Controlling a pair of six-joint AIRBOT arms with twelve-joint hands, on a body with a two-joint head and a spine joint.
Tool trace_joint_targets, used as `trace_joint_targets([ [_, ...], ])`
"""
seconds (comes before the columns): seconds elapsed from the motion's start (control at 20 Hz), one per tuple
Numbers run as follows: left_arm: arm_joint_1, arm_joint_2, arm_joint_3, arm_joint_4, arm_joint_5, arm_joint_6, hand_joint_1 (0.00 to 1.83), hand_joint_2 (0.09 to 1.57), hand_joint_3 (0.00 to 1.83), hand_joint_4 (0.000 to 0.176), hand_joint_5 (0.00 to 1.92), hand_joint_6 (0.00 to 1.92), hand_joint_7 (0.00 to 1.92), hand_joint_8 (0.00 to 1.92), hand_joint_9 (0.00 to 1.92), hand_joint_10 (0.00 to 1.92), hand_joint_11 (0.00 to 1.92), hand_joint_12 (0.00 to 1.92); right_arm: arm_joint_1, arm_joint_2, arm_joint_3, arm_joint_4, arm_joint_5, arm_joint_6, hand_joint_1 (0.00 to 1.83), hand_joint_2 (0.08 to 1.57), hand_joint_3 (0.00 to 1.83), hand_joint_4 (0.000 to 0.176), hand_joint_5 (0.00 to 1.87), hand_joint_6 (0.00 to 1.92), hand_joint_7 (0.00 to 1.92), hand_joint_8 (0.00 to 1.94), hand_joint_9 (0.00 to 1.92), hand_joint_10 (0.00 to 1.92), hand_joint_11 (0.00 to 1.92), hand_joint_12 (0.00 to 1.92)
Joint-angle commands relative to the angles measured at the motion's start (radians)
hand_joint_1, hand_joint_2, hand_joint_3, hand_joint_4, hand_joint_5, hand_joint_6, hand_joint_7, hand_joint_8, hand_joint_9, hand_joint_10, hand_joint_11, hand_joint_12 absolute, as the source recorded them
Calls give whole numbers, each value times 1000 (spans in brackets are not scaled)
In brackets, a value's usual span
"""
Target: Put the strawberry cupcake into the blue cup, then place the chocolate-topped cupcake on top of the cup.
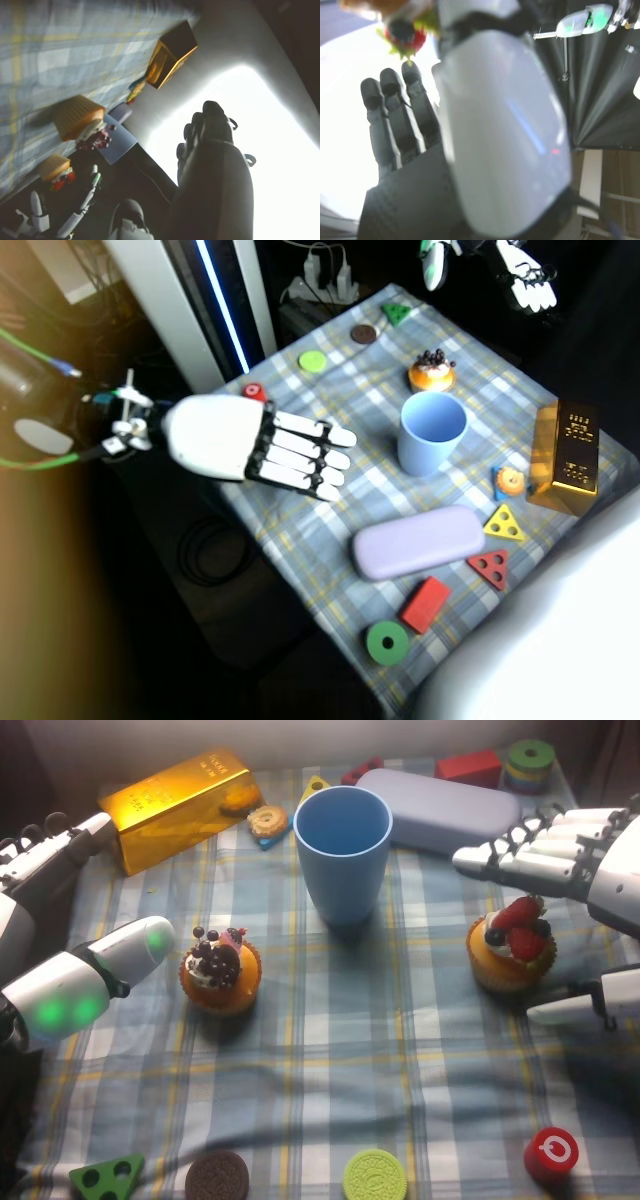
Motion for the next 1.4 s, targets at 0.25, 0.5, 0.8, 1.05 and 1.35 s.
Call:
trace_joint_targets([
  [0.25, -7, -4, 6, 39, -111, -3, 263, 1051, 4, 103, 261, 4, 288, 6, 201, 11, 53, 216, 15, -27, 34, 14, 48, 6, 775, 900, 0, 16, 373, 1, 512, 1, 604, 4, 350, 743],
  [0.5, -7, -4, 5, 40, -110, -3, 248, 1061, 6, 96, 260, 0, 276, 0, 211, 6, 65, 236, 24, -49, 54, 14, 35, 6, 852, 1001, 1, 0, 763, 8, 829, 11, 939, 17, 597, 910],
  [0.8, -7, -6, 5, 40, -110, -3, 263, 1049, 0, 101, 272, 1, 272, 0, 210, 0, 64, 243, 50, -49, 55, 3, 35, 6, 1252, 1085, 0, 0, 999, 796, 1115, 915, 1217, 48, 715, 1142],
  [1.05, -7, -5, 6, 40, -108, -3, 258, 1059, 3, 79, 270, 0, 272, 0, 214, 0, 54, 248, 106, -43, 56, -38, 35, 37, 1261, 1120, 0, 0, 891, 920, 1069, 1037, 1288, 65, 799, 1225],
  [1.35, -7, -3, 9, 42, -112, -3, 242, 1050, 0, 86, 266, 2, 276, 0, 202, 0, 0, 327, 197, -37, 59, -56, 36, 44, 1220, 1145, 0, 0, 959, 904, 916, 1202, 1054, 96, 599, 1110],
])
